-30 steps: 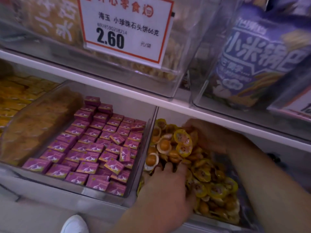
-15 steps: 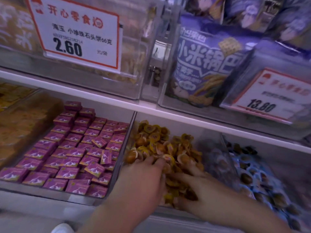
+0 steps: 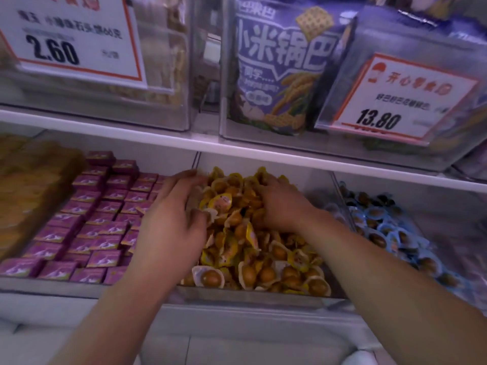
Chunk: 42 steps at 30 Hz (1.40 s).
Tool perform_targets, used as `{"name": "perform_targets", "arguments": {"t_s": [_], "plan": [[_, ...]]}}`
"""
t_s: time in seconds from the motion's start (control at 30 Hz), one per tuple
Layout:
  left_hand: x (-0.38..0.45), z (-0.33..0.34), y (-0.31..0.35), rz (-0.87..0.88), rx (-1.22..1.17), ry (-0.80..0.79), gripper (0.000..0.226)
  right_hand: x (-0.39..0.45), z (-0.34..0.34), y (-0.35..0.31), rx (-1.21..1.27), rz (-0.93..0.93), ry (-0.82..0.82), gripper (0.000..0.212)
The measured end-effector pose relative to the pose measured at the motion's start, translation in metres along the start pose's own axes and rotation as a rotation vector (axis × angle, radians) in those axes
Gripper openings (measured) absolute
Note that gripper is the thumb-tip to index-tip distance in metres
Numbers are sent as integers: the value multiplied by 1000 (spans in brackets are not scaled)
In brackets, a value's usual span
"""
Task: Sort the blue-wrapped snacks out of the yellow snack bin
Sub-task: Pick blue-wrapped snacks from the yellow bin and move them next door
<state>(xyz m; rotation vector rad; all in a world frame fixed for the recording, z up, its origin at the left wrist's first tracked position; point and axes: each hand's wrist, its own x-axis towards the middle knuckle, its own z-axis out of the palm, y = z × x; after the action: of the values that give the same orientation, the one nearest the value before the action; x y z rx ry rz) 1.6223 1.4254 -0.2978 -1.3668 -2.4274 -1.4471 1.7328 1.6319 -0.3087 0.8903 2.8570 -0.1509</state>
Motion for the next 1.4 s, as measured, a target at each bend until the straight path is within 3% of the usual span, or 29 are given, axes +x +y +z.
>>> {"name": "perform_targets", "arguments": {"t_s": [0.1, 0.17, 0.23, 0.3, 0.33, 0.4, 0.47, 0.53, 0.7, 0.83, 0.93, 1.07, 1.17, 1.27, 1.33, 1.4], "plan": [[2, 0, -4, -2, -19, 6, 45, 10, -15, 16, 126, 142, 47, 58], [3, 0, -7, 3, -22, -4, 42, 6, -25, 23, 182, 180, 61, 54], [3, 0, -8, 6, -25, -17, 43, -10, -38, 23, 177, 144, 77, 58], [4, 0, -9, 9, -39, -14, 44, -35, -44, 12, 206, -9, 186, 56], [4, 0, -9, 13, -41, -8, 44, -49, -42, 2, 254, -119, 197, 59], [5, 0, -8, 14, -39, 3, 45, -74, -25, -23, 374, -296, 26, 74], [4, 1, -7, 15, -42, 13, 45, -81, 0, -43, 380, -344, -195, 92], [3, 1, -6, 12, -59, 24, 45, -72, 18, -53, 305, -299, -265, 100], [2, 1, -4, 6, -93, 13, 55, -50, 40, -61, 157, -282, -182, 118], [4, 1, -5, -1, -70, 13, 51, -40, 51, -64, 103, -295, -1, 126], [3, 0, -5, -9, -73, -10, 50, -18, 37, -50, -42, -269, 93, 111], [2, -3, -5, 12, -74, -23, 49, 15, 8, -23, -85, -167, 53, 91], [2, -3, -6, 7, -78, -30, 49, 27, -13, -8, 2, -90, 30, 64], [3, -3, -6, -5, -81, -26, 48, 19, -35, 0, 59, -88, -50, 60], [3, -2, -6, -5, -80, -28, 46, -4, -48, 2, 133, -115, 0, 54], [3, -2, -7, 0, -78, -23, 44, -36, -54, 2, 277, -146, 77, 32]]}}
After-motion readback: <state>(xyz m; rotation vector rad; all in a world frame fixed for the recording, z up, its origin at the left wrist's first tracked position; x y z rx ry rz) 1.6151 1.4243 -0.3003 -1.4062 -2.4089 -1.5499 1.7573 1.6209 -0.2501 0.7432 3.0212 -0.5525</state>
